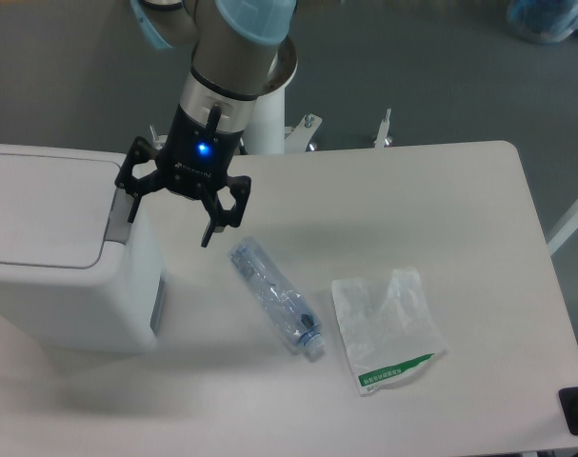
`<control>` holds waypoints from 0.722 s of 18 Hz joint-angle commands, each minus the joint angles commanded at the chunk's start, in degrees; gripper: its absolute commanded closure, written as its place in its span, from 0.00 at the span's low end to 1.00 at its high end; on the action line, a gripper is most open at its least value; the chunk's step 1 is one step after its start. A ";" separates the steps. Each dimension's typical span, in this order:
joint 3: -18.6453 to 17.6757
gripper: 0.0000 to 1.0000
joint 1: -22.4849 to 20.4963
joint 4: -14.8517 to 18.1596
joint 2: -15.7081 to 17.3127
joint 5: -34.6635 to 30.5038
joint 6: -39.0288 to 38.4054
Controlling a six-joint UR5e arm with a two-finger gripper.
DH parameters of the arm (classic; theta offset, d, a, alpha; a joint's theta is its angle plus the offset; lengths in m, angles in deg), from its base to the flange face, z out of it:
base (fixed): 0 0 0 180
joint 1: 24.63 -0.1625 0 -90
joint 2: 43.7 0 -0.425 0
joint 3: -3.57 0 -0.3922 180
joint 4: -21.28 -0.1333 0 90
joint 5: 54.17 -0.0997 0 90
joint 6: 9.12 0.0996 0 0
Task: Open the trash can
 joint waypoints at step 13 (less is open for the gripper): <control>-0.62 0.00 1.32 -0.17 -0.70 -0.53 -1.23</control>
